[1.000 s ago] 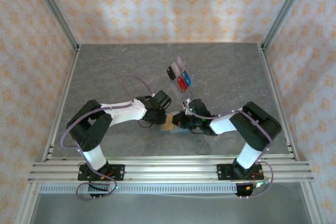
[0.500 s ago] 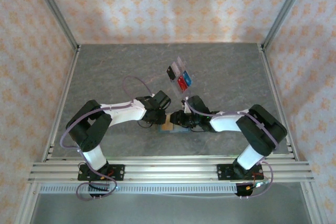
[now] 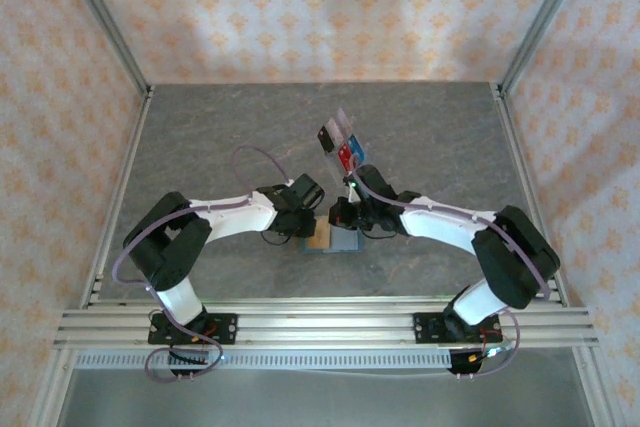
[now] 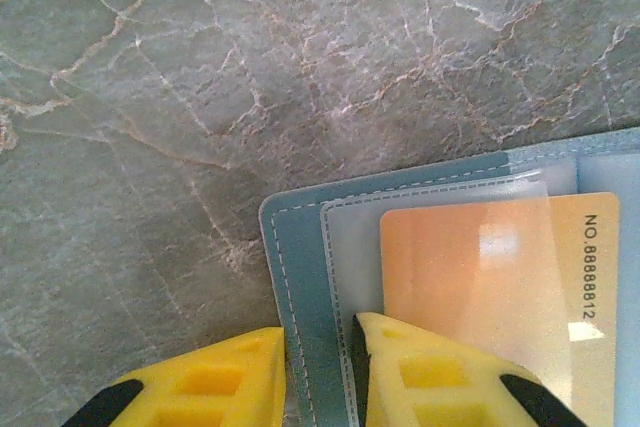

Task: Put the credit cards into the card holder

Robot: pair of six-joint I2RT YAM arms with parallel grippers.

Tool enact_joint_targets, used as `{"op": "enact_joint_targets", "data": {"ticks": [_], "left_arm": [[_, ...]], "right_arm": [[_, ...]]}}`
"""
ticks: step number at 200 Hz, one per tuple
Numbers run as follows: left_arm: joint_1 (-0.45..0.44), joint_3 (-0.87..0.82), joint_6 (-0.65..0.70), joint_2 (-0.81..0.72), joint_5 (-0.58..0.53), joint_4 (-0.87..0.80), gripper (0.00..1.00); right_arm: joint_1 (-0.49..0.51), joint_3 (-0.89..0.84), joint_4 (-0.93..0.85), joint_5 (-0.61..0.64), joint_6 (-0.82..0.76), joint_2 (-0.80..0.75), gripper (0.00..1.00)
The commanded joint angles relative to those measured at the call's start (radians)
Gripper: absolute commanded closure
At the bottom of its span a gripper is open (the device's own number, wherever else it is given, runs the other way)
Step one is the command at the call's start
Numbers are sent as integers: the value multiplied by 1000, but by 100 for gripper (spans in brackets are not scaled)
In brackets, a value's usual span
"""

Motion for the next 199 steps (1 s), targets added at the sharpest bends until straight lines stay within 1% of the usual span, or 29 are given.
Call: {"op": "enact_joint_targets", "data": {"ticks": [1,93,156,199], "left_arm": [[-21,-55,-25,71,46,31,76],[-21,-51,-22,84,52,37,76],[-21,-54,-22,89,53,45,76],[-25,-49,-20,91,65,52,75]], "right_arm": [[18,47,-83,47,-24,55,100],[31,68,-161,127,-38,155,100],[65,135,-203,160,-46,214,100],[75,137,-162,132,-26,234,100]]}}
